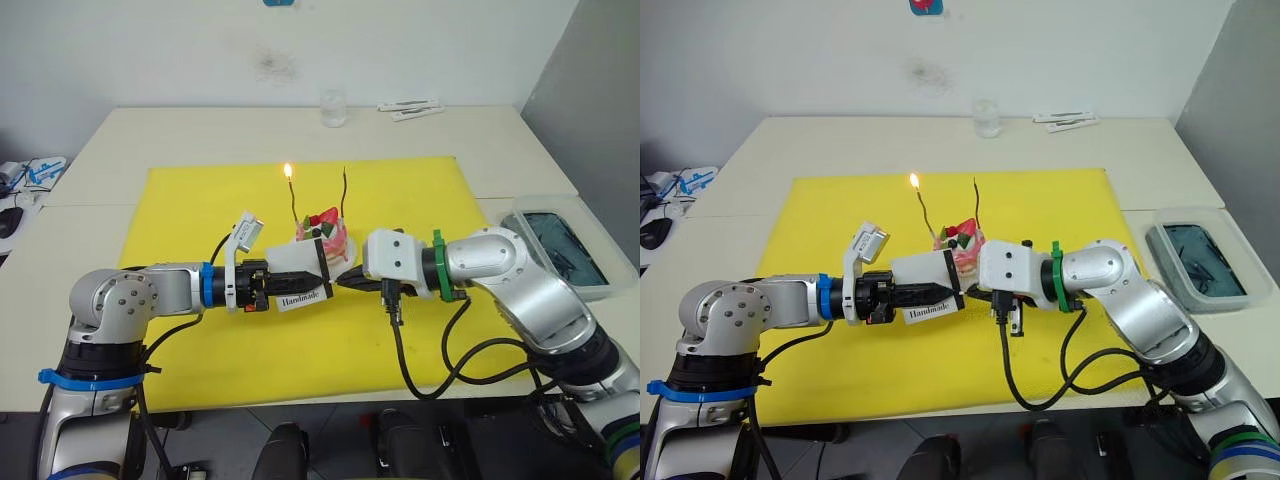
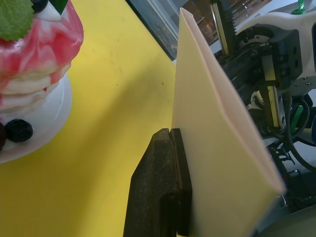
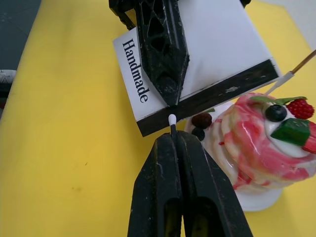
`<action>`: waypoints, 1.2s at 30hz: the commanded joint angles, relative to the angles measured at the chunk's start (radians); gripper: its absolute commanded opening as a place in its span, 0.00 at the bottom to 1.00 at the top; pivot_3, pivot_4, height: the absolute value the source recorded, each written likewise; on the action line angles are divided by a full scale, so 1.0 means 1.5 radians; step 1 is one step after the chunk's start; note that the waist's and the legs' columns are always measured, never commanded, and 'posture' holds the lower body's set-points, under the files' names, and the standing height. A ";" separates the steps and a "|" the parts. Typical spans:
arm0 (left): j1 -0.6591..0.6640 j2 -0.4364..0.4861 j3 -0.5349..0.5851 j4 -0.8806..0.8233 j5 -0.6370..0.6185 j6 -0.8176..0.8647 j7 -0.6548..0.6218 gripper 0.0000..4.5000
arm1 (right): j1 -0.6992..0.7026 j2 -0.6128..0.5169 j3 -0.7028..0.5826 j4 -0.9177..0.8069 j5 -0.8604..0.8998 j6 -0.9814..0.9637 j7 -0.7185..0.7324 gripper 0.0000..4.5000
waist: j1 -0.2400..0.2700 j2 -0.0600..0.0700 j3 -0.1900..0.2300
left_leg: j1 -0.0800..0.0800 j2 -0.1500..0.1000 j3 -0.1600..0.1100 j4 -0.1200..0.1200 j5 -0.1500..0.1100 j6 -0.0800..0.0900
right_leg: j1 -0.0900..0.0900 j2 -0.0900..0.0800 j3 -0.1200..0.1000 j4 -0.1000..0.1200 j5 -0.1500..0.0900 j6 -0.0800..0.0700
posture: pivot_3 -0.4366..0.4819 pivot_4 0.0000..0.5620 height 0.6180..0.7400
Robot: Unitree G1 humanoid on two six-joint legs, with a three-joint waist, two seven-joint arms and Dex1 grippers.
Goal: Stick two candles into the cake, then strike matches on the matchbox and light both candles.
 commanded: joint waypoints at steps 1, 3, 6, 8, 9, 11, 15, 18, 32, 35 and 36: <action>0.001 0.006 0.005 -0.020 -0.004 -0.007 -0.011 0.00 | -0.016 -0.005 -0.024 -0.020 0.007 -0.003 0.000 0.01 | 0.000 0.000 0.000 | 0.000 0.000 0.000 0.000 0.000 0.000 | 0.000 0.000 0.000 0.000 0.000 0.000 | 0.48 0.27 1.00; 0.001 0.005 0.004 -0.020 -0.004 -0.006 -0.012 0.00 | -0.017 -0.002 -0.021 -0.014 0.004 -0.007 -0.002 0.01 | 0.000 0.000 0.000 | 0.000 0.000 0.000 0.000 0.000 0.000 | 0.000 0.000 0.000 0.000 0.000 0.000 | 0.48 0.27 1.00; 0.000 0.004 0.004 -0.020 -0.005 -0.005 -0.013 0.00 | -0.018 0.004 -0.016 -0.010 0.001 -0.009 -0.007 0.01 | 0.000 0.000 0.000 | 0.000 0.000 0.000 0.000 0.000 0.000 | 0.000 0.000 0.000 0.000 0.000 0.000 | 0.48 0.27 1.00; 0.001 0.005 0.005 -0.020 -0.005 -0.005 -0.015 0.00 | -0.018 0.009 -0.011 -0.008 -0.002 -0.012 -0.010 0.01 | 0.000 0.000 0.000 | 0.000 0.000 0.000 0.000 0.000 0.000 | 0.000 0.000 0.000 0.000 0.000 0.000 | 0.48 0.27 1.00; 0.001 0.005 0.005 -0.020 -0.005 -0.005 -0.015 0.00 | -0.018 0.011 -0.008 -0.005 -0.004 -0.014 -0.010 0.01 | 0.000 0.000 0.000 | 0.000 0.000 0.000 0.000 0.000 0.000 | 0.000 0.000 0.000 0.000 0.000 0.000 | 0.48 0.27 1.00; 0.002 0.006 0.005 -0.021 -0.005 -0.005 -0.015 0.00 | -0.019 0.015 -0.004 0.001 -0.008 -0.019 -0.012 0.01 | 0.000 0.000 0.000 | 0.000 0.000 0.000 0.000 0.000 0.000 | 0.000 0.000 0.000 0.000 0.000 0.000 | 0.48 0.27 1.00; 0.003 0.006 0.006 -0.022 -0.006 -0.005 -0.015 0.00 | -0.021 0.022 0.004 0.014 -0.019 -0.032 -0.012 0.01 | 0.000 0.000 0.000 | 0.000 0.000 0.000 0.000 0.000 0.000 | 0.000 0.000 0.000 0.000 0.000 0.000 | 0.48 0.27 1.00; 0.004 0.005 0.006 -0.023 -0.006 -0.006 -0.015 0.00 | -0.021 0.027 0.008 0.021 -0.026 -0.040 -0.010 0.01 | 0.000 0.000 0.000 | 0.000 0.000 0.000 0.000 0.000 0.000 | 0.000 0.000 0.000 0.000 0.000 0.000 | 0.48 0.27 1.00; 0.009 0.010 0.006 -0.021 0.001 -0.009 -0.020 0.00 | -0.010 0.016 0.002 -0.002 -0.027 -0.039 0.002 0.01 | 0.000 0.000 0.000 | 0.000 0.000 0.000 0.000 0.000 0.000 | 0.000 0.000 0.000 0.000 0.000 0.000 | 0.48 0.27 1.00; 0.010 0.014 0.006 -0.019 0.004 -0.010 -0.022 0.00 | -0.009 0.003 -0.008 -0.016 -0.015 -0.030 0.009 0.01 | 0.000 0.000 0.000 | 0.000 0.000 0.000 0.000 0.000 0.000 | 0.000 0.000 0.000 0.000 0.000 0.000 | 0.48 0.27 1.00; 0.010 0.014 0.006 -0.019 0.004 -0.010 -0.022 0.00 | -0.009 0.001 -0.010 -0.018 -0.013 -0.027 0.009 0.01 | 0.000 0.000 0.000 | 0.000 0.000 0.000 0.000 0.000 0.000 | 0.000 0.000 0.000 0.000 0.000 0.000 | 0.48 0.27 1.00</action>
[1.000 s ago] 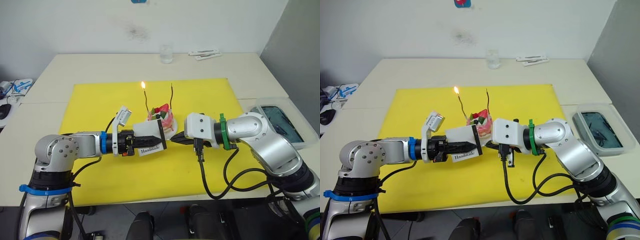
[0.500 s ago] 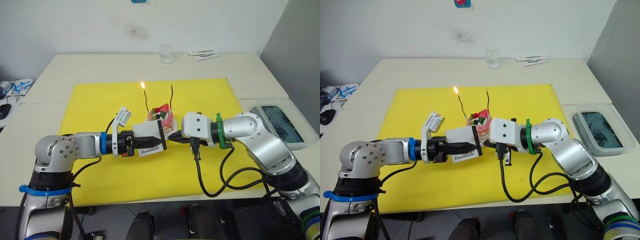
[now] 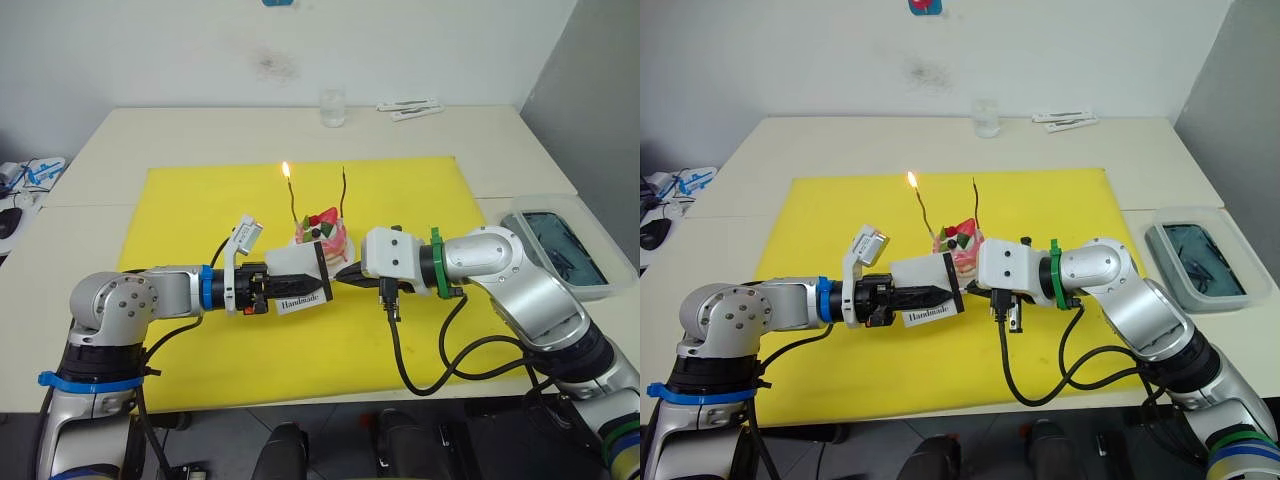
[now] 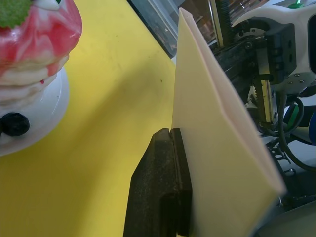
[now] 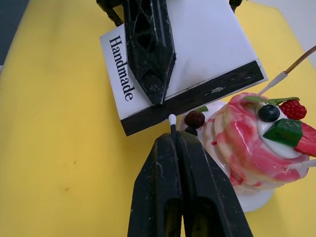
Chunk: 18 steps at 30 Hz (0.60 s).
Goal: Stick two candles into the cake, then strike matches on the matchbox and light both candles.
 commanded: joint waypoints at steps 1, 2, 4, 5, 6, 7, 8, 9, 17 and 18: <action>0.000 0.011 0.006 -0.019 -0.001 -0.010 -0.013 0.00 | -0.007 -0.009 -0.023 -0.035 0.016 0.008 0.009 0.01 | 0.000 0.000 0.000 | 0.000 0.000 0.000 0.000 0.000 0.000 | 0.000 0.000 0.000 0.000 0.000 0.000 | 0.48 0.27 1.00; -0.001 0.011 0.005 -0.019 0.000 -0.010 -0.013 0.00 | -0.007 -0.009 -0.023 -0.036 0.018 0.010 0.009 0.01 | 0.000 0.000 0.000 | 0.000 0.000 0.000 0.000 0.000 0.000 | 0.000 0.000 0.000 0.000 0.000 0.000 | 0.48 0.27 1.00; -0.002 0.010 0.002 -0.018 0.000 -0.010 -0.014 0.00 | -0.007 -0.005 -0.022 -0.037 0.019 0.012 0.007 0.01 | 0.000 0.000 0.000 | 0.000 0.000 0.000 0.000 0.000 0.000 | 0.000 0.000 0.000 0.000 0.000 0.000 | 0.48 0.27 1.00; -0.003 0.010 0.001 -0.017 0.001 -0.010 -0.015 0.00 | -0.007 -0.002 -0.022 -0.036 0.018 0.012 0.005 0.01 | 0.000 0.000 0.000 | 0.000 0.000 0.000 0.000 0.000 0.000 | 0.000 0.000 0.000 0.000 0.000 0.000 | 0.48 0.27 1.00; -0.004 0.010 0.001 -0.017 0.000 -0.010 -0.016 0.00 | -0.007 0.001 -0.020 -0.036 0.018 0.012 0.002 0.01 | 0.000 0.000 0.000 | 0.000 0.000 0.000 0.000 0.000 0.000 | 0.000 0.000 0.000 0.000 0.000 0.000 | 0.48 0.27 1.00; -0.004 0.011 0.001 -0.017 0.001 -0.010 -0.017 0.00 | -0.008 0.004 -0.018 -0.034 0.017 0.012 0.001 0.01 | 0.000 0.000 0.000 | 0.000 0.000 0.000 0.000 0.000 0.000 | 0.000 0.000 0.000 0.000 0.000 0.000 | 0.48 0.27 1.00; -0.004 0.011 0.000 -0.017 0.001 -0.010 -0.018 0.00 | -0.008 0.005 -0.017 -0.034 0.017 0.012 0.000 0.01 | 0.000 0.000 0.000 | 0.000 0.000 0.000 0.000 0.000 0.000 | 0.000 0.000 0.000 0.000 0.000 0.000 | 0.48 0.27 1.00; -0.005 0.011 0.000 -0.017 0.001 -0.010 -0.019 0.00 | -0.008 0.008 -0.015 -0.031 0.015 0.011 -0.002 0.01 | 0.000 0.000 0.000 | 0.000 0.000 0.000 0.000 0.000 0.000 | 0.000 0.000 0.000 0.000 0.000 0.000 | 0.48 0.27 1.00; -0.005 0.009 0.003 -0.019 -0.002 -0.005 -0.018 0.00 | -0.009 0.023 -0.001 -0.009 -0.002 -0.002 -0.003 0.01 | 0.000 0.000 0.000 | 0.000 0.000 0.000 0.000 0.000 0.000 | 0.000 0.000 0.000 0.000 0.000 0.000 | 0.48 0.27 1.00; -0.005 0.009 0.003 -0.019 -0.002 -0.005 -0.018 0.00 | -0.008 0.023 0.001 -0.007 -0.004 -0.004 -0.002 0.01 | 0.000 0.000 0.000 | 0.000 0.000 0.000 0.000 0.000 0.000 | 0.000 0.000 0.000 0.000 0.000 0.000 | 0.48 0.27 1.00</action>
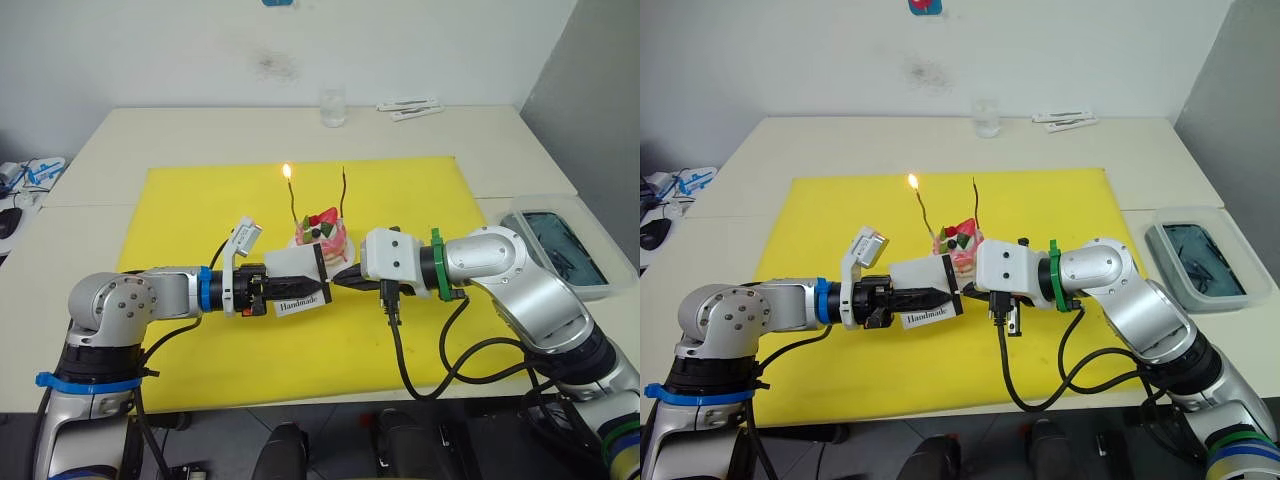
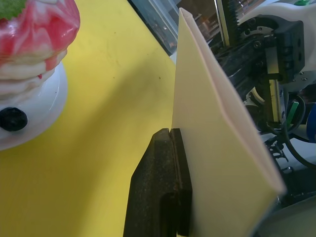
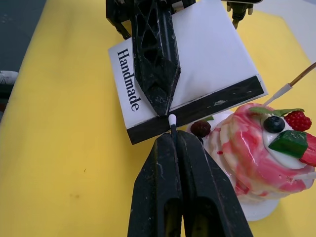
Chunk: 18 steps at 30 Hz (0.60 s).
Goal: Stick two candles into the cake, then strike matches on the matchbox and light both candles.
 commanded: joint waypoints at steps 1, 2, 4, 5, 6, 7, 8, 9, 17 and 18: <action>-0.006 0.006 0.006 -0.019 -0.005 -0.005 -0.006 0.00 | -0.008 0.003 0.002 -0.004 -0.005 -0.017 -0.002 0.01 | 0.000 0.000 0.000 | 0.000 0.000 0.000 0.000 0.000 0.000 | 0.000 0.000 0.000 0.000 0.000 0.000 | 0.48 0.27 1.00; -0.006 0.005 0.006 -0.019 -0.005 -0.005 -0.005 0.00 | -0.007 0.002 0.002 -0.002 -0.006 -0.019 -0.001 0.01 | 0.000 0.000 0.000 | 0.000 0.000 0.000 0.000 0.000 0.000 | 0.000 0.000 0.000 0.000 0.000 0.000 | 0.48 0.27 1.00; -0.006 0.004 0.007 -0.020 -0.006 -0.004 -0.003 0.00 | -0.005 0.000 0.005 0.001 -0.010 -0.026 0.000 0.01 | 0.000 0.000 0.000 | 0.000 0.000 0.000 0.000 0.000 0.000 | 0.000 0.000 0.000 0.000 0.000 0.000 | 0.48 0.27 1.00; -0.006 0.003 0.007 -0.020 -0.006 -0.004 -0.003 0.00 | -0.005 0.000 0.006 0.002 -0.011 -0.027 0.000 0.01 | 0.000 0.000 0.000 | 0.000 0.000 0.000 0.000 0.000 0.000 | 0.000 0.000 0.000 0.000 0.000 0.000 | 0.48 0.27 1.00; -0.006 0.003 0.007 -0.020 -0.006 -0.004 -0.003 0.00 | -0.005 0.000 0.007 0.002 -0.011 -0.028 -0.001 0.01 | 0.000 0.000 0.000 | 0.000 0.000 0.000 0.000 0.000 0.000 | 0.000 0.000 0.000 0.000 0.000 0.000 | 0.48 0.27 1.00; -0.006 0.002 0.008 -0.020 -0.007 -0.004 -0.002 0.00 | -0.005 0.000 0.009 0.003 -0.013 -0.028 -0.001 0.01 | 0.000 0.000 0.000 | 0.000 0.000 0.000 0.000 0.000 0.000 | 0.000 0.000 0.000 0.000 0.000 0.000 | 0.48 0.27 1.00; -0.005 0.001 0.008 -0.021 -0.008 -0.003 -0.002 0.00 | -0.005 0.001 0.011 0.004 -0.015 -0.029 -0.002 0.01 | 0.000 0.000 0.000 | 0.000 0.000 0.000 0.000 0.000 0.000 | 0.000 0.000 0.000 0.000 0.000 0.000 | 0.48 0.27 1.00; -0.005 0.001 0.008 -0.022 -0.009 -0.003 -0.002 0.00 | -0.005 0.001 0.012 0.005 -0.016 -0.029 -0.002 0.01 | 0.000 0.000 0.000 | 0.000 0.000 0.000 0.000 0.000 0.000 | 0.000 0.000 0.000 0.000 0.000 0.000 | 0.48 0.27 1.00; -0.006 -0.001 0.010 -0.025 -0.015 0.000 -0.003 0.00 | -0.001 -0.001 0.022 0.011 -0.030 -0.035 0.001 0.01 | 0.000 0.000 0.000 | 0.000 0.000 0.000 0.000 0.000 0.000 | 0.000 0.000 0.000 0.000 0.000 0.000 | 0.48 0.27 1.00; -0.006 -0.001 0.010 -0.026 -0.016 0.001 -0.002 0.00 | -0.001 0.000 0.023 0.011 -0.031 -0.036 0.002 0.01 | 0.000 0.000 0.000 | 0.000 0.000 0.000 0.000 0.000 0.000 | 0.000 0.000 0.000 0.000 0.000 0.000 | 0.48 0.27 1.00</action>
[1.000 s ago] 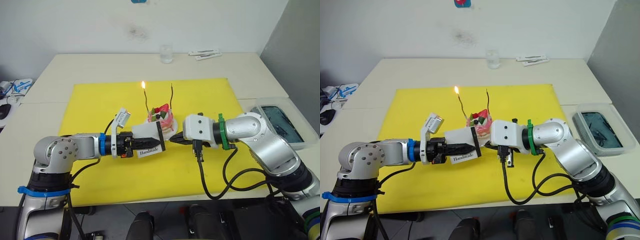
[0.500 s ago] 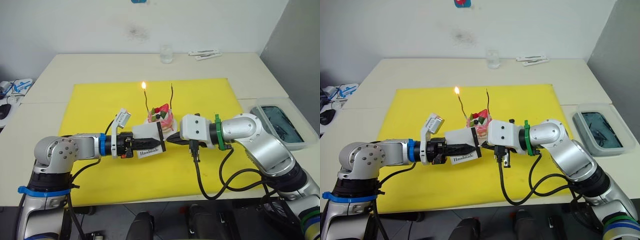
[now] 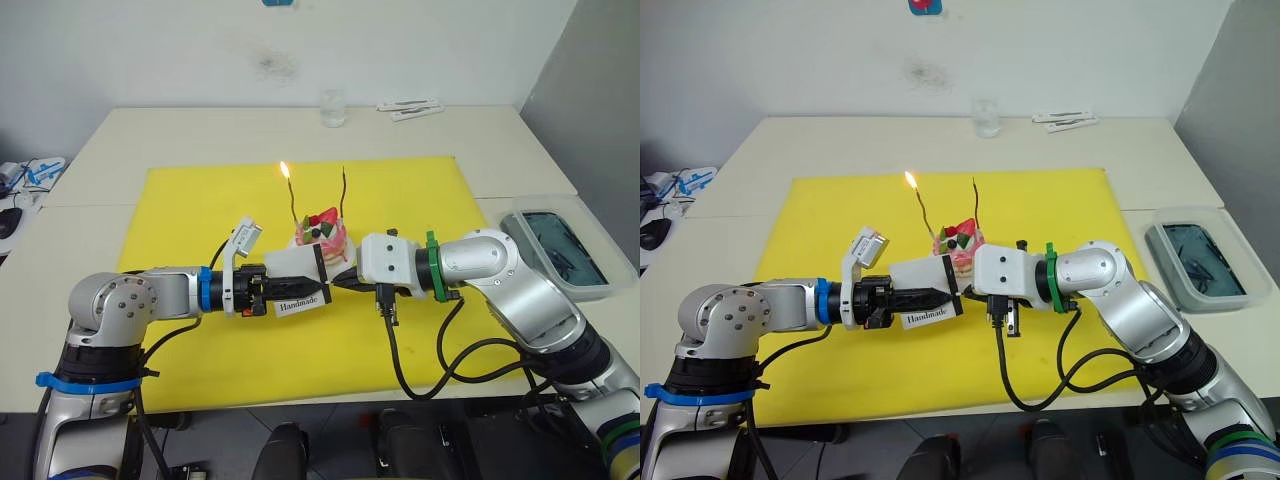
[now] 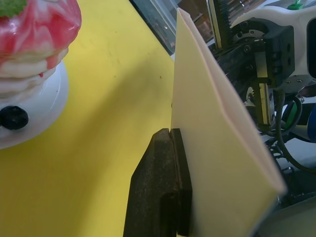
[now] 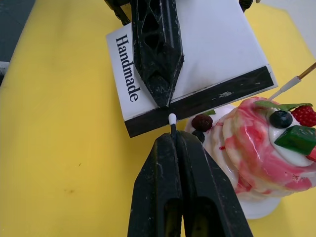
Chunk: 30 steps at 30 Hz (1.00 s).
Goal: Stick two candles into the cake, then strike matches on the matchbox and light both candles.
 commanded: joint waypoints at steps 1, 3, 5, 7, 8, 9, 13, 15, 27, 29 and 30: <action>-0.008 -0.003 0.012 -0.026 -0.019 0.000 -0.003 0.00 | -0.002 0.000 0.005 -0.003 -0.007 -0.008 0.002 0.01 | 0.000 0.000 0.000 | 0.000 0.000 0.000 0.000 0.000 0.000 | 0.000 0.000 0.000 0.000 0.000 0.000 | 0.48 0.27 1.00; -0.011 -0.009 0.018 -0.025 -0.026 0.004 0.002 0.00 | -0.001 0.000 0.012 -0.001 -0.011 -0.012 0.005 0.01 | 0.000 0.000 0.000 | 0.000 0.000 0.000 0.000 0.000 0.000 | 0.000 0.000 0.000 0.000 0.000 0.000 | 0.48 0.27 1.00; -0.013 -0.013 0.022 -0.025 -0.032 0.007 0.006 0.00 | 0.001 -0.001 0.018 -0.001 -0.014 -0.014 0.007 0.01 | 0.000 0.000 0.000 | 0.000 0.000 0.000 0.000 0.000 0.000 | 0.000 0.000 0.000 0.000 0.000 0.000 | 0.48 0.27 1.00; -0.021 -0.018 0.034 -0.019 -0.043 0.013 0.015 0.00 | 0.015 -0.009 0.039 -0.005 -0.028 -0.023 0.016 0.01 | 0.000 0.000 0.000 | 0.000 0.000 0.000 0.000 0.000 0.000 | 0.000 0.000 0.000 0.000 0.000 0.000 | 0.48 0.27 1.00; -0.029 -0.022 0.045 -0.011 -0.049 0.017 0.022 0.00 | 0.027 -0.020 0.058 -0.010 -0.038 -0.033 0.024 0.01 | 0.000 0.000 0.000 | 0.000 0.000 0.000 0.000 0.000 0.000 | 0.000 0.000 0.000 0.000 0.000 0.000 | 0.48 0.27 1.00; -0.037 -0.025 0.055 -0.005 -0.054 0.019 0.029 0.00 | 0.042 -0.029 0.071 -0.020 -0.043 -0.038 0.033 0.01 | 0.001 0.000 0.000 | 0.000 0.000 0.000 0.000 0.000 0.000 | 0.000 0.000 0.000 0.000 0.000 0.000 | 0.48 0.27 1.00; -0.064 -0.026 0.094 0.026 -0.061 0.023 0.054 0.00 | 0.070 -0.044 0.074 -0.065 -0.028 -0.021 0.048 0.01 | 0.006 0.000 0.000 | -0.001 0.000 -0.001 0.000 0.000 0.000 | 0.000 0.000 -0.001 -0.001 0.000 0.000 | 0.48 0.27 1.00; -0.066 -0.015 0.102 0.029 -0.055 0.025 0.056 0.00 | 0.062 -0.041 0.056 -0.067 -0.019 -0.011 0.047 0.01 | 0.002 0.000 0.000 | 0.000 0.000 0.000 0.000 0.000 0.000 | 0.000 0.000 0.000 0.000 0.000 0.000 | 0.48 0.27 1.00; 0.030 0.046 0.094 -0.065 -0.069 0.047 0.039 0.00 | 0.017 -0.049 -0.058 -0.079 0.053 0.068 0.043 0.01 | -0.001 0.000 0.000 | 0.000 0.000 0.000 0.000 0.000 0.000 | 0.000 0.000 0.000 -0.001 0.000 0.000 | 0.48 0.27 1.00; 0.056 0.068 0.084 -0.083 -0.054 0.031 0.026 0.00 | 0.010 -0.055 -0.079 -0.081 0.067 0.083 0.042 0.01 | -0.001 0.000 0.000 | 0.000 0.000 0.000 0.000 0.000 0.000 | 0.000 -0.001 0.000 -0.001 0.000 0.000 | 0.48 0.27 1.00; 0.067 0.074 0.085 -0.084 -0.051 0.027 0.023 0.00 | 0.006 -0.057 -0.092 -0.079 0.075 0.093 0.039 0.01 | -0.001 0.000 0.000 | 0.000 0.000 0.000 0.000 0.000 0.000 | 0.000 -0.001 0.000 -0.001 0.000 0.000 | 0.48 0.27 1.00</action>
